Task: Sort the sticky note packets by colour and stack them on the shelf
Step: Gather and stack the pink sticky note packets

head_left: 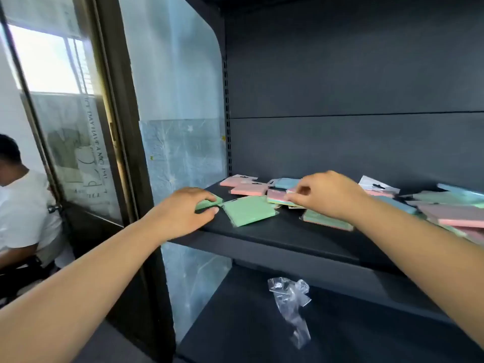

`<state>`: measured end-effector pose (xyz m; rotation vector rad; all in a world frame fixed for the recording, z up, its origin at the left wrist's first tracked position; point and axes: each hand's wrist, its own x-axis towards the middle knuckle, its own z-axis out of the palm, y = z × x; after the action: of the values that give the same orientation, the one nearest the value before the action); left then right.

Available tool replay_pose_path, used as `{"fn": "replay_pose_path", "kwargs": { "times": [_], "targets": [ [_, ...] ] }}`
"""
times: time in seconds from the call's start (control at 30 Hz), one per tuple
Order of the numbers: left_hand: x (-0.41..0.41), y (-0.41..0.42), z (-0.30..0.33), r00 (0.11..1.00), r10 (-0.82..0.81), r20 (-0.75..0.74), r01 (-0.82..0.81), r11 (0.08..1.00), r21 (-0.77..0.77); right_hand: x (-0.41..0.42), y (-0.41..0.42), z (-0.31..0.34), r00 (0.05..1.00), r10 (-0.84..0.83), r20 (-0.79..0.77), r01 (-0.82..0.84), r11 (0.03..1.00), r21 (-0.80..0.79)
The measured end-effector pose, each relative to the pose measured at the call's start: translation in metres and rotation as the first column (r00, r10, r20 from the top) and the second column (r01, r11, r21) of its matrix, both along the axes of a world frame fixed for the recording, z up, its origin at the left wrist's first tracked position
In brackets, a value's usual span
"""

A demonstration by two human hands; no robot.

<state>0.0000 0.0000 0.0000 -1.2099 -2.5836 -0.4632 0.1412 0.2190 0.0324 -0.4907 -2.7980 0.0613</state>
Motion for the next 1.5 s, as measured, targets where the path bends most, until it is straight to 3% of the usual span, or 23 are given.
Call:
{"fn": "replay_pose_path", "kwargs": {
  "times": [0.17,0.37,0.53,0.7,0.8,0.93,1.1,1.23,1.37,1.5],
  "targets": [
    [-0.039,0.008,-0.01,0.994,0.049,0.099,-0.041,0.996,-0.077,-0.06,0.015,0.006,0.997,0.012,0.082,-0.006,0.998,-0.065],
    [-0.066,0.004,-0.015,0.991,-0.13,0.035,0.133,0.982,-0.134,-0.129,0.022,-0.005,0.982,-0.059,0.177,0.088,0.983,-0.16],
    [-0.104,0.007,0.002,0.952,-0.266,0.148,0.277,0.959,-0.06,-0.165,0.017,-0.01,0.941,-0.16,0.298,0.226,0.953,-0.203],
    [-0.172,0.031,0.01,0.922,-0.362,0.135,0.369,0.929,-0.03,-0.19,0.01,-0.016,0.898,-0.282,0.338,0.376,0.89,-0.257],
    [-0.207,0.052,0.006,0.9,-0.407,0.155,0.414,0.91,-0.018,-0.198,0.009,-0.016,0.896,-0.272,0.351,0.421,0.772,-0.476],
    [-0.246,0.082,-0.004,0.882,-0.427,0.199,0.423,0.904,0.062,-0.208,0.008,-0.016,0.918,-0.318,0.236,0.395,0.726,-0.563],
    [-0.267,0.122,-0.022,0.861,-0.338,0.381,0.271,0.937,0.219,-0.224,0.009,-0.009,0.881,-0.473,0.004,0.389,0.72,-0.575],
    [-0.275,0.141,-0.036,0.748,-0.215,0.627,0.13,0.975,0.18,-0.244,0.015,-0.011,0.846,-0.525,-0.087,0.316,0.628,-0.711],
    [-0.28,0.142,-0.043,0.454,-0.209,0.866,0.09,0.978,0.189,-0.257,0.022,-0.014,0.813,-0.568,-0.126,0.253,0.54,-0.803],
    [-0.289,0.136,-0.048,0.406,-0.289,0.867,0.09,0.957,0.277,-0.264,0.024,-0.015,0.798,-0.588,-0.129,0.22,0.484,-0.847]
  ]
}}
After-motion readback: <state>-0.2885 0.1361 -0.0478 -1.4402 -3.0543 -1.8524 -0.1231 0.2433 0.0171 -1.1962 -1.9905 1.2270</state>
